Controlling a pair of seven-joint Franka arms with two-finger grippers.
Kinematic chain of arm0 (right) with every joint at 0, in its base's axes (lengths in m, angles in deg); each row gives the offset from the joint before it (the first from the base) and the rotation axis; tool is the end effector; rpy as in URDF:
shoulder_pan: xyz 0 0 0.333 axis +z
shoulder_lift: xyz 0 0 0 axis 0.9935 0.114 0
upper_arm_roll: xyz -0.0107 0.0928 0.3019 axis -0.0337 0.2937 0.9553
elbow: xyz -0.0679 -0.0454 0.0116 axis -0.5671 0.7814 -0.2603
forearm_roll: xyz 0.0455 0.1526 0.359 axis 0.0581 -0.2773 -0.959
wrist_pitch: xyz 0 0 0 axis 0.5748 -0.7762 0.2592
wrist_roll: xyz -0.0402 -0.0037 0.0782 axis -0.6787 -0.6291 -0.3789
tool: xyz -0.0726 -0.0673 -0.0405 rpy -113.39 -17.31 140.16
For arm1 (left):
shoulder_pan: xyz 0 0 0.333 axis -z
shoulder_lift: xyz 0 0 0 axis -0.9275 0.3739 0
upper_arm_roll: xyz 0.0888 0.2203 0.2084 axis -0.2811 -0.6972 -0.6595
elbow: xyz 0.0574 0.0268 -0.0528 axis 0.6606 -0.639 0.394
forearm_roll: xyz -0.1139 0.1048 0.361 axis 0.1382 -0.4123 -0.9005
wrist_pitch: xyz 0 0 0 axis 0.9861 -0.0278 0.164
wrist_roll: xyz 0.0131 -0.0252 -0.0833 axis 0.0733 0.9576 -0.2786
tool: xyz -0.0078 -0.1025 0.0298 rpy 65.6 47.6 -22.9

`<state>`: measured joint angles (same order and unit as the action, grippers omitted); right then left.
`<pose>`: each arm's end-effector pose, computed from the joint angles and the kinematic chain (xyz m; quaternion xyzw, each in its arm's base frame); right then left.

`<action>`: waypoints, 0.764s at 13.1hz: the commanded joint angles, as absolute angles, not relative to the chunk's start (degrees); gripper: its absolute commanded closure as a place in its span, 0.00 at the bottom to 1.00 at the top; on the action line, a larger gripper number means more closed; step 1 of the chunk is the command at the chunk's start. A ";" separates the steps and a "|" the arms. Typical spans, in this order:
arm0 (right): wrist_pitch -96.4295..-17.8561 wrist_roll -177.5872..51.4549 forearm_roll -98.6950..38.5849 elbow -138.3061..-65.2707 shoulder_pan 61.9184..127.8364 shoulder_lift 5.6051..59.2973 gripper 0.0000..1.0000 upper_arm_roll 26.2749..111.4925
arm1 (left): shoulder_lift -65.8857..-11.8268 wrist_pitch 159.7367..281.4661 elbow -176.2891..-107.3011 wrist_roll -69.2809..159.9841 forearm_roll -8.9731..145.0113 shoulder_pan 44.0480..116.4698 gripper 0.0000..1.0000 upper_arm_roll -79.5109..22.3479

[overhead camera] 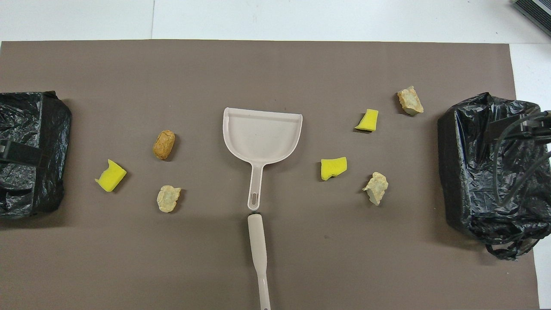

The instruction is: Sweep and dump trash in bin

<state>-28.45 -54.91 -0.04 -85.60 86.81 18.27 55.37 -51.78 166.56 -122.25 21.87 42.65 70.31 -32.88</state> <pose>0.5576 -0.0271 0.6343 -0.9996 0.0263 -0.0017 0.0039 0.5276 -0.0085 0.6474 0.9967 -0.0788 -0.0206 0.0006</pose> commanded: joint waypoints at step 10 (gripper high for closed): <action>-28.93 -53.57 -0.78 -86.80 88.63 17.99 0.00 55.97 | -53.66 167.91 -124.00 23.23 41.92 72.44 0.00 -32.66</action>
<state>-28.45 -54.91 -0.19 -85.75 87.72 18.28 55.47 -52.03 167.15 -122.25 22.33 42.65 71.62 -32.32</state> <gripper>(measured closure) 0.000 0.000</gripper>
